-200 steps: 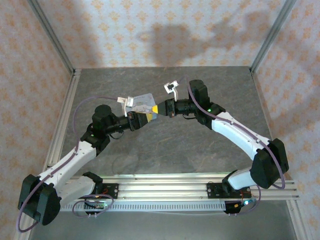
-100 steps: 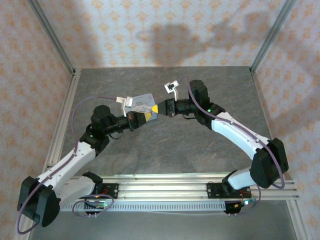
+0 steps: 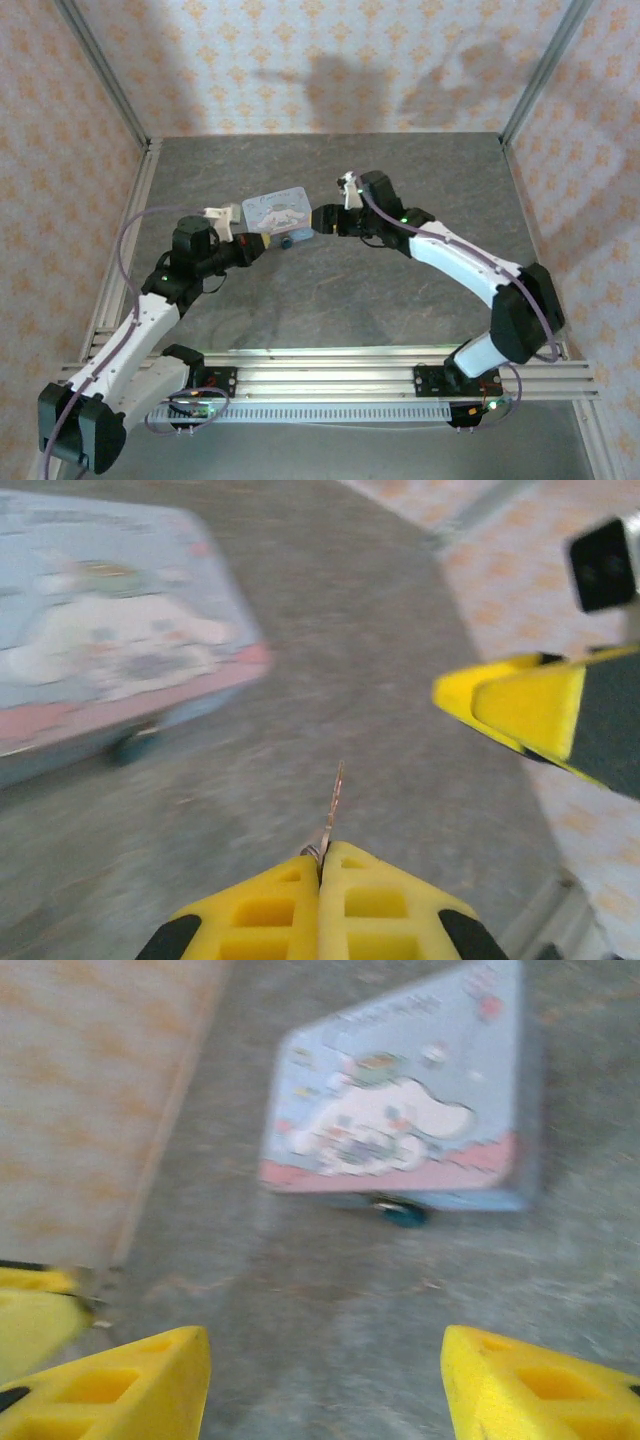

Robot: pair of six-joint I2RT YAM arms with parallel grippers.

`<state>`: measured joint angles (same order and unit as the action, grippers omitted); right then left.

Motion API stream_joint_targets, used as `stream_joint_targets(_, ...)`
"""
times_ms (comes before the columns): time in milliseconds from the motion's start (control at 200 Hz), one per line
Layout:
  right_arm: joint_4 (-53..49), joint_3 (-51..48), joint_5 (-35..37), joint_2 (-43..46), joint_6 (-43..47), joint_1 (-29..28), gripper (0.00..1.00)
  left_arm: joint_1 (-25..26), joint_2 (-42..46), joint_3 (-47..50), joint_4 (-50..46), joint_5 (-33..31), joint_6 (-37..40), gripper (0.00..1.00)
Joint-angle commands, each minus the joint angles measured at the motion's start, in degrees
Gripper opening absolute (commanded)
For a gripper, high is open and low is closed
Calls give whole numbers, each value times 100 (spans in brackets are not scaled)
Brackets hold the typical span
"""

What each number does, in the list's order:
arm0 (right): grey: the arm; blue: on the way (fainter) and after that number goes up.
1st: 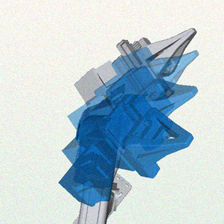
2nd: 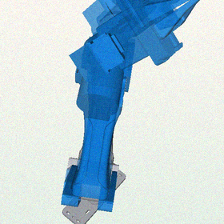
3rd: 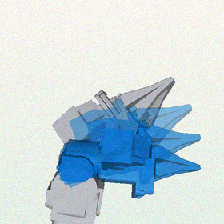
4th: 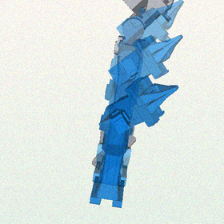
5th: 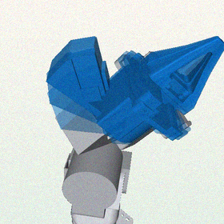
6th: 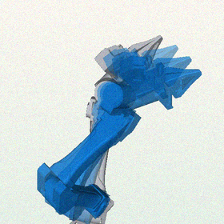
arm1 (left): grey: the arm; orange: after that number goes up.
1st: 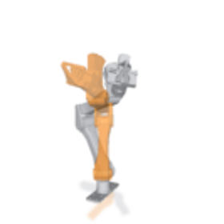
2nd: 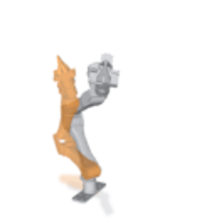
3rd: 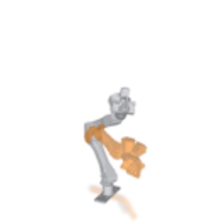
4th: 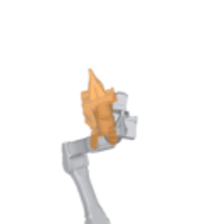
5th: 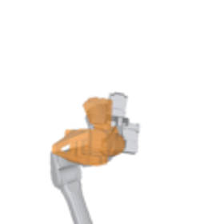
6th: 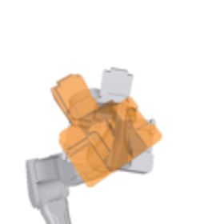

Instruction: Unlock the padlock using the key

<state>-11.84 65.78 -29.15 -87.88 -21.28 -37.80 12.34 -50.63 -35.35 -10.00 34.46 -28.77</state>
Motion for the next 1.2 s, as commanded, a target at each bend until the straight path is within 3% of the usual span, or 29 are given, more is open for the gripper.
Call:
stream_joint_targets(0,-562,283,1549,-501,-169,-448,63,-432,132,105,-1126,-837,276,0)
stream_joint_targets(225,-412,1039,2408,-1938,-223,-1112,62,-1521,-341,190,-697,-562,179,0)
stream_joint_targets(395,-416,1677,2944,-2758,-221,-1408,60,-1950,-1190,-127,-119,-263,187,0)
stream_joint_targets(761,-534,2083,3432,-3320,-562,-1427,55,-2087,-2875,-726,956,-106,-115,0)
stream_joint_targets(1196,-745,2721,3323,-3832,-538,-1442,55,-1875,-4200,-1617,1096,483,85,0)
